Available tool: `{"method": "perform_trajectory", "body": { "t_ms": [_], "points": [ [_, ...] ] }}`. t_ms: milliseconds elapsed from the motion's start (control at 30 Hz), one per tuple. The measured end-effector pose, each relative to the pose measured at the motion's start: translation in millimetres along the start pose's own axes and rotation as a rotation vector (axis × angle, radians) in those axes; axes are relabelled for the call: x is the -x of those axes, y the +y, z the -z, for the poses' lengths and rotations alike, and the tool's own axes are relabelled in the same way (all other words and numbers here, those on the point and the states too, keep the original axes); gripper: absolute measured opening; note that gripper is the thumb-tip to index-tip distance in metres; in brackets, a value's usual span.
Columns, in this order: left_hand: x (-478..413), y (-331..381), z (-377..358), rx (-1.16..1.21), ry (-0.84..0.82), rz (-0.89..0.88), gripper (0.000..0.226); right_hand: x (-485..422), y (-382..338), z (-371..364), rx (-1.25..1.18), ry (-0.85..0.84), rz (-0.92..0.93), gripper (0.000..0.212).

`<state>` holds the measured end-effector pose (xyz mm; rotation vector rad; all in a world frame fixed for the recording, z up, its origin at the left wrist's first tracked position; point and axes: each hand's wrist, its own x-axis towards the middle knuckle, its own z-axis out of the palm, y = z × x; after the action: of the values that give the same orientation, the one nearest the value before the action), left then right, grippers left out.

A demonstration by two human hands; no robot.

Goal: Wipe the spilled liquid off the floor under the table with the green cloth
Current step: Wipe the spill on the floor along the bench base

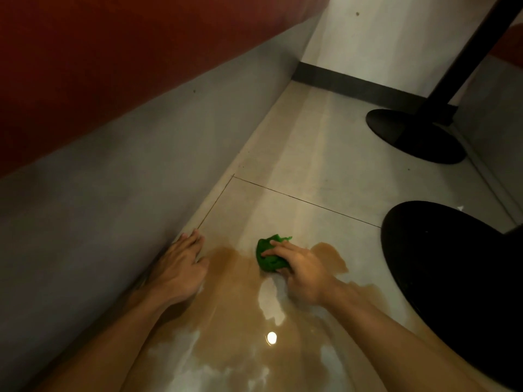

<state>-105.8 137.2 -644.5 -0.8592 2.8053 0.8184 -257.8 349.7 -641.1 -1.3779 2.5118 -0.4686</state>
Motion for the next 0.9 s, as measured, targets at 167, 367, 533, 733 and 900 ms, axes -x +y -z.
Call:
{"method": "perform_trajectory", "body": {
  "t_ms": [167, 367, 533, 733, 900],
  "points": [
    [1, 2, 5, 0.018, -0.037, -0.003, 0.054, 8, 22, 16, -0.013, 0.011, -0.057, 0.044],
    [1, 2, 4, 0.024, -0.044, 0.005, 0.056, -9, 1, 17, -0.009, -0.009, -0.107, 0.043],
    [1, 3, 1, 0.005, -0.041, 0.011, 0.057, -16, -16, 5, -0.084, -0.030, -0.074, 0.043],
    [-2, 1, 3, -0.001, -0.048, 0.007, 0.057, -63, -40, 0, -0.058, -0.069, -0.100, 0.048],
    [0, 0, 5, -0.016, -0.077, -0.003, 0.071, -78, -66, -14, -0.056, -0.155, -0.009, 0.051]
  ]
}}
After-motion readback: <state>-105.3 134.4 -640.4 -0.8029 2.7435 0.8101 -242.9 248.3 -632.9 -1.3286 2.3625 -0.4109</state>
